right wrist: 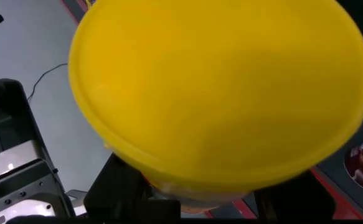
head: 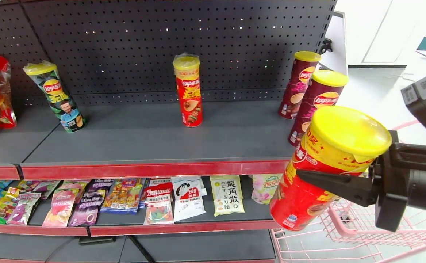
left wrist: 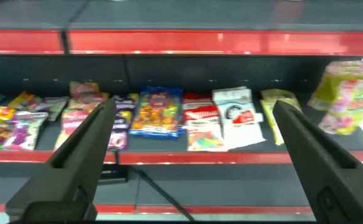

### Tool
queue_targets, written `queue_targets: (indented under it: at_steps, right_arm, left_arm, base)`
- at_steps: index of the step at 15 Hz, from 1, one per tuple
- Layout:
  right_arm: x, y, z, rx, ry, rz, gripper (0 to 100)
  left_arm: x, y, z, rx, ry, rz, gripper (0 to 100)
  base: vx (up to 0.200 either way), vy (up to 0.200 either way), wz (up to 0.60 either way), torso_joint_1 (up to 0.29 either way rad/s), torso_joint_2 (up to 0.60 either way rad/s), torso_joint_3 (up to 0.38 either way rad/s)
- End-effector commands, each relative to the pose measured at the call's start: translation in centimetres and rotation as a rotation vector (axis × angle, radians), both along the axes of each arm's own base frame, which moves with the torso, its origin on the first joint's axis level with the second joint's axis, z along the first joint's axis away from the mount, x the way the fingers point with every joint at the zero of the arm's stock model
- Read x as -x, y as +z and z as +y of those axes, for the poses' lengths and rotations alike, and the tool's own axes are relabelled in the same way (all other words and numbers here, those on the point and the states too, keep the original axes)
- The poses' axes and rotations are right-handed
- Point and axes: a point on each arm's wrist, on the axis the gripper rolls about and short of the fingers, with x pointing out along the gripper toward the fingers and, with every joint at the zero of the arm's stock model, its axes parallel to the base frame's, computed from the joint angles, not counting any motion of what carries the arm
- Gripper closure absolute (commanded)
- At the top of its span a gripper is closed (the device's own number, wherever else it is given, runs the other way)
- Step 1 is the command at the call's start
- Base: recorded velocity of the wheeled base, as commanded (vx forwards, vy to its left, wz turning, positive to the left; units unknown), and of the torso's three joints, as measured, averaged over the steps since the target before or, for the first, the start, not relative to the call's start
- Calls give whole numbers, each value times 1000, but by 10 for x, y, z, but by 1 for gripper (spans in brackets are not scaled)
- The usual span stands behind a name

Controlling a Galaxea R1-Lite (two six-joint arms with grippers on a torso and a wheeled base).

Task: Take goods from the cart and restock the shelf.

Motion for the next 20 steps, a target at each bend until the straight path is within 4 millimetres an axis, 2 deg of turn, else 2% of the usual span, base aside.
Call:
queue_targets:
  at_steps: [1, 6, 9, 15, 20]
  right_arm:
    - [1, 0, 0, 0, 3, -3, 100]
    - [3, 2, -2, -4, 1, -12, 100]
    - [3, 2, -2, -5, -3, -11, 100]
    - [-9, 5, -5, -8, -57, -11, 100]
    - [-8, 7, -6, -14, -59, -18, 100]
  left_arm:
    - [0, 0, 0, 1, 1, 1, 0]
    - [0, 0, 0, 1, 1, 1, 0]
    - [0, 0, 0, 1, 1, 1, 0]
    - [0, 0, 0, 1, 1, 1, 0]
    - [0, 0, 0, 1, 1, 1, 0]
  base:
    - [0, 200, 0, 2, 7, -2]
    - [0, 200, 0, 0, 1, 0]
    - [0, 0, 0, 0, 0, 0]
    - [200, 0, 0, -2, 1, 2]
    - [200, 0, 0, 7, 2, 1]
